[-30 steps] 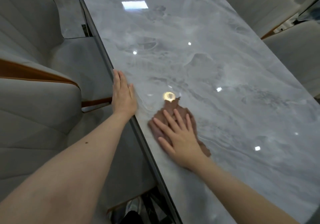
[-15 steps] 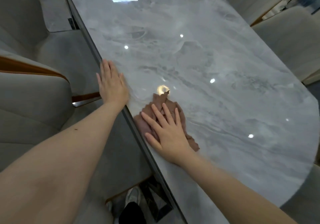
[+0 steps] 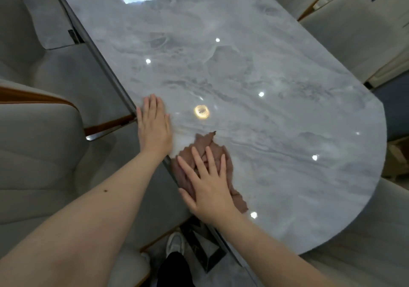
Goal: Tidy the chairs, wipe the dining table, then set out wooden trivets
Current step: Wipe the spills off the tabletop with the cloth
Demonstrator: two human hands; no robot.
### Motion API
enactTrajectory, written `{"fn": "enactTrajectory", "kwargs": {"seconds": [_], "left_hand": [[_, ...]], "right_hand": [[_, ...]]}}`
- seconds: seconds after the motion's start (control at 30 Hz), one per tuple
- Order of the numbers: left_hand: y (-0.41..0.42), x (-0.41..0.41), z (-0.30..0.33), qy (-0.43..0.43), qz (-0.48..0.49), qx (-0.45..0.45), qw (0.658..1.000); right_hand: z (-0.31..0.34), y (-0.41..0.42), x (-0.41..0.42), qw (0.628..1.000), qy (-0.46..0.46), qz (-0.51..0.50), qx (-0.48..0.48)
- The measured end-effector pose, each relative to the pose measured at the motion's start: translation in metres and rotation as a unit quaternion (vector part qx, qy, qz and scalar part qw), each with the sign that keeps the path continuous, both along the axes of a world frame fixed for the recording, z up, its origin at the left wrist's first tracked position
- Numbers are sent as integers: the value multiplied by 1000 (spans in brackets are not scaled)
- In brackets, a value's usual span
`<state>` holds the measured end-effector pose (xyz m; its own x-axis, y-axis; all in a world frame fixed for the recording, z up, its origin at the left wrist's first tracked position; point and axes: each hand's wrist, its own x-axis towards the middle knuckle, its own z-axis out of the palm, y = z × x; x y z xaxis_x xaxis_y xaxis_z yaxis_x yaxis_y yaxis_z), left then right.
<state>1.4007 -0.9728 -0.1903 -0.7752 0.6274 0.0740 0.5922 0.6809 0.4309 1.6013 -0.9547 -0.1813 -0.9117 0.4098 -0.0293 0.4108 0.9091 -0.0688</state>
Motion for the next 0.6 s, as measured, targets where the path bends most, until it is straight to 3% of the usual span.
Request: {"fn": "enactTrajectory", "kwargs": {"seconds": [0.07,0.17,0.33,0.4,0.53,0.6], "left_hand": [[0,1,2,-7,-3,1,1000],[0,4,2,4,6,-11,1000],[3,9,3,13,-6,-3,1000],[0,7,4,7,-8,10,1000],[2,-4,9,12,-17,44,999],[7,-13,11,11,-11,43,999]], "right_hand": [[5,18,44,1000,-11,1,-10],[13,69,71,993,-34,-112,-24],[9,92,-7,958,-21,-284,-39],[6,67,-31,969,-3,-245,-30],[6,30,4,998,-14,-52,-19],[8,53,34,997,-20,-70,-22]]}}
